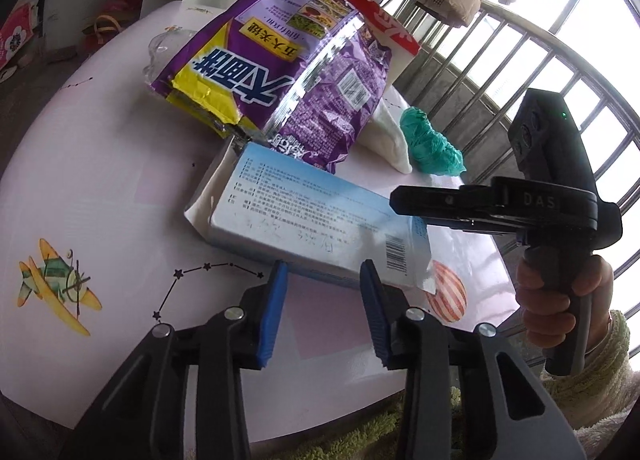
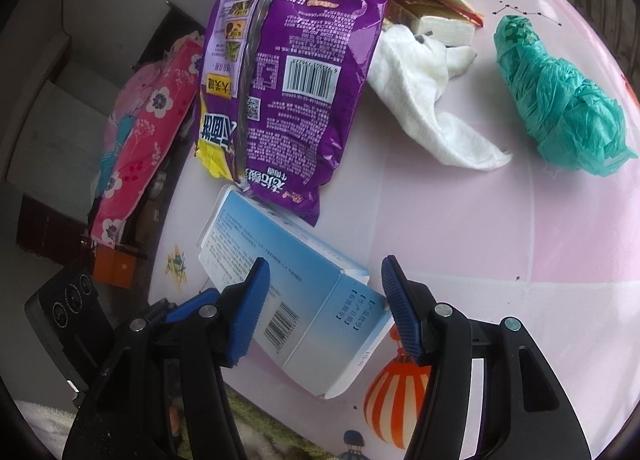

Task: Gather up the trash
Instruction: 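Grasp the blue-white box with the right gripper and lift it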

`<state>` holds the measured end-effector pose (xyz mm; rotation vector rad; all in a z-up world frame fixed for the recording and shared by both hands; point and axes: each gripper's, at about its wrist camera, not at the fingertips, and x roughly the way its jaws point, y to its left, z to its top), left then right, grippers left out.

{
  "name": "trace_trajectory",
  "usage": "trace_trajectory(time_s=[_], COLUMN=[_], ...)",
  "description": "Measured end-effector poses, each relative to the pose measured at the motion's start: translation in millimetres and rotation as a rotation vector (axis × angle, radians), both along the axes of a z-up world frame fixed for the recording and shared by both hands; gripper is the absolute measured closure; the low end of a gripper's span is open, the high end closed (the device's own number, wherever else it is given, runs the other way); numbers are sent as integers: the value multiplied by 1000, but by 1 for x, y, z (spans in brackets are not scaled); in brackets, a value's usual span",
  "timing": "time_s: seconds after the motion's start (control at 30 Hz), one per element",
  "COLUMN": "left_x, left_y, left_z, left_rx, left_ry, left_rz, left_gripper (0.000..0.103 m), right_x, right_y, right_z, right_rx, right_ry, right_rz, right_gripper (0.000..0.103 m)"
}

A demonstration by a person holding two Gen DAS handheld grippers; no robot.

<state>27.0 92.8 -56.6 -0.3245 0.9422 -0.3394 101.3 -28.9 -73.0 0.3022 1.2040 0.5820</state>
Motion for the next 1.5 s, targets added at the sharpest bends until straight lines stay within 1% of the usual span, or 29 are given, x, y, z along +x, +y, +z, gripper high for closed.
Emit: trace_trajectory(time_s=[0.07, 0.2, 0.27, 0.43, 0.5, 0.67, 0.83, 0.9, 0.97, 1.13, 1.33, 1.5], left_x=[-1, -5, -7, -14, -19, -24, -20, -18, -17, -23, -45, -50], left_y=[4, 13, 17, 30, 36, 43, 41, 38, 35, 40, 42, 37], left_z=[-2, -2, -1, 0, 2, 1, -2, -5, -8, -14, -8, -9], left_rx=[0, 10, 17, 21, 15, -6, -36, -41, -41, -71, -49, -39], left_ry=[15, 21, 24, 29, 22, 31, 44, 52, 66, 106, 114, 124], left_rz=[16, 42, 57, 94, 106, 124, 112, 104, 96, 73, 16, 6], left_gripper=[71, 73, 75, 77, 78, 78, 78, 79, 85, 85, 85, 85], right_x=[-5, -15, -19, -29, -29, -22, -13, -14, -17, -27, -42, -41], right_y=[6, 14, 13, 33, 35, 32, 40, 46, 47, 51, 45, 33], right_z=[0, -2, -1, -2, 0, 4, -3, -6, -6, -5, -5, -7], right_rx=[13, 41, 57, 86, 69, 103, 110, 112, 104, 95, 119, 154], right_ry=[4, 22, 35, 37, 17, -3, 16, 32, 32, 37, 46, 63], right_rz=[12, 28, 42, 92, 81, 46, 68, 90, 107, 156, 207, 189], right_gripper=[47, 46, 46, 46, 46, 46, 46, 48, 49, 55, 58, 59])
